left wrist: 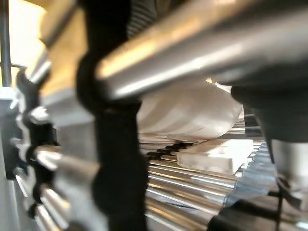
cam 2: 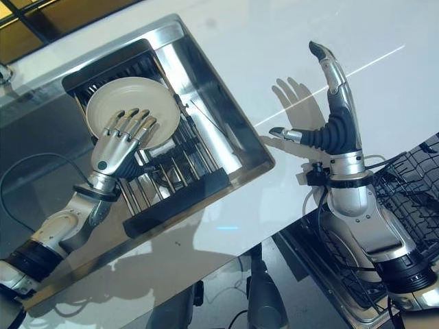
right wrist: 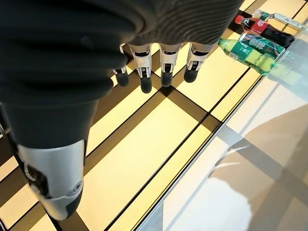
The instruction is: Pick up plates and place into dishwasher.
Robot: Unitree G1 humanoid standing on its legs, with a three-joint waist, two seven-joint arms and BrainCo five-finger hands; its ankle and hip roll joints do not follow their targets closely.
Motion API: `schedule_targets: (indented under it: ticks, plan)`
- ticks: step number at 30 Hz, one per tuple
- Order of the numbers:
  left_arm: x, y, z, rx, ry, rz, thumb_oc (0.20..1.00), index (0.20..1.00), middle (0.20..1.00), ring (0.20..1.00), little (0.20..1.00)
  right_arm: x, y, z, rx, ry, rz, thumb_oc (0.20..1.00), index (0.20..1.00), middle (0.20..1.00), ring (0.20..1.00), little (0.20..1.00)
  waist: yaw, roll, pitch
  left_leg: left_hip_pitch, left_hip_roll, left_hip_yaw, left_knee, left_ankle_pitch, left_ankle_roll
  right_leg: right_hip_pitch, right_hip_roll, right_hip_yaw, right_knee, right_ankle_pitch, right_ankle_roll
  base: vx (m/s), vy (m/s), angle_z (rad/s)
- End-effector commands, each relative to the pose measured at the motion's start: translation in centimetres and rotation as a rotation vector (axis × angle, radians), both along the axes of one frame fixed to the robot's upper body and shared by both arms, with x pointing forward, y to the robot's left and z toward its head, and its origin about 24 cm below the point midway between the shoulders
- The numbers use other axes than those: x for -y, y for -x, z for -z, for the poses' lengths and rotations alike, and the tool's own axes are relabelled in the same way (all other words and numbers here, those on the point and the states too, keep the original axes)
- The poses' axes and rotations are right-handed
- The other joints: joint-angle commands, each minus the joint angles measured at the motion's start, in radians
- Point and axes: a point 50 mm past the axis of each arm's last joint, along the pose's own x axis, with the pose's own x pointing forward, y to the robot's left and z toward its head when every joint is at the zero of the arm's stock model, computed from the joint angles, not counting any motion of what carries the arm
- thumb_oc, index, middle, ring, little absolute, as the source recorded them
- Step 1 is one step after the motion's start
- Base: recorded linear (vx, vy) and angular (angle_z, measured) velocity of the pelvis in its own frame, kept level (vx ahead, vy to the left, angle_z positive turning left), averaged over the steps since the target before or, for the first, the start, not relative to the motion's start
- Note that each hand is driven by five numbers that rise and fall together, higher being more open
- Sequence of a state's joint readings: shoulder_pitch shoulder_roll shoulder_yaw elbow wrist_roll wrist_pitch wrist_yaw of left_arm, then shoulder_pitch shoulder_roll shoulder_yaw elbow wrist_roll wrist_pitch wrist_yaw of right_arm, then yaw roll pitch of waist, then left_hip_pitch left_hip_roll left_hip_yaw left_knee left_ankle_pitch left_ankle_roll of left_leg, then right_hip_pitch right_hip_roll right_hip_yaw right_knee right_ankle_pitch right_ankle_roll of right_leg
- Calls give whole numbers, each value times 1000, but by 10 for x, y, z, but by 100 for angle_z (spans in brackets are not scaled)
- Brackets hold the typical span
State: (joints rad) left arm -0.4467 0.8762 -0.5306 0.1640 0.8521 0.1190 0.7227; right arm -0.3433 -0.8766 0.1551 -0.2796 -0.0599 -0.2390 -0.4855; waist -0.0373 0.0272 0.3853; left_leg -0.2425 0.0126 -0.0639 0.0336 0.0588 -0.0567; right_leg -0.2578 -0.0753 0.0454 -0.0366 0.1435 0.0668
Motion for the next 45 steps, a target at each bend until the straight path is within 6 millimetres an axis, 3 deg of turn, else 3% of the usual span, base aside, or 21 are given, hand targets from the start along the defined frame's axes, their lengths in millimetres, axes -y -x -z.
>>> schedule_targets:
  ticks: [1, 7, 16, 25, 34, 45]
  plan:
    - [-49, -8, 8, 54, -24, -316, 1000, 1000, 1000, 1000, 1000, -4, 5, -18, 100, 9, -9, 1000, 1000, 1000, 1000, 1000, 11, -34, 11, -51, -9, -31, 27, -12, 18, -10, -32, 31, 130, -108, 77, 0, 0, 0]
    - [-63, -10, 1, 252, -17, -474, 1000, 1000, 1000, 1000, 1000, -8, -1, -18, 101, -4, -4, 1000, 1000, 1000, 1000, 1000, 15, -47, 19, -63, -15, -43, 36, -12, 18, -25, -31, 23, 141, -108, 71, -5, -5, 0]
    - [-51, -27, 7, 279, 8, -552, 1000, 1000, 1000, 1000, 1000, -22, -11, -23, 116, -28, -3, 1000, 1000, 1000, 1000, 1000, 7, -73, 39, -92, -11, -49, 40, -10, 15, -64, -22, 28, 154, -99, 68, -13, -23, 0]
    - [-49, -46, -22, 330, 23, -596, 1000, 1000, 1000, 1000, 1000, -32, -19, -30, 152, -35, -3, 1000, 1000, 1000, 1000, 1000, -8, -87, 67, -133, -11, -48, 51, -8, 18, -121, -18, 41, 174, -87, 70, -33, 0, 1]
    - [-52, -47, -43, 384, 6, -654, 1000, 1000, 1000, 1000, 1000, -31, -20, -37, 177, -15, 0, 1000, 1000, 1000, 1000, 1000, -11, -65, 86, -152, -30, -50, 64, -3, 24, -156, -26, 34, 200, -85, 66, -10, 33, 0]
    - [-56, -51, -36, 343, 42, -734, 1000, 1000, 1000, 1000, 1000, -34, -25, -42, 179, -2, 1, 1000, 1000, 1000, 1000, 1000, -14, -60, 92, -171, -40, -55, 82, -2, 26, -174, -26, 26, 218, -89, 59, 0, 3, 0]
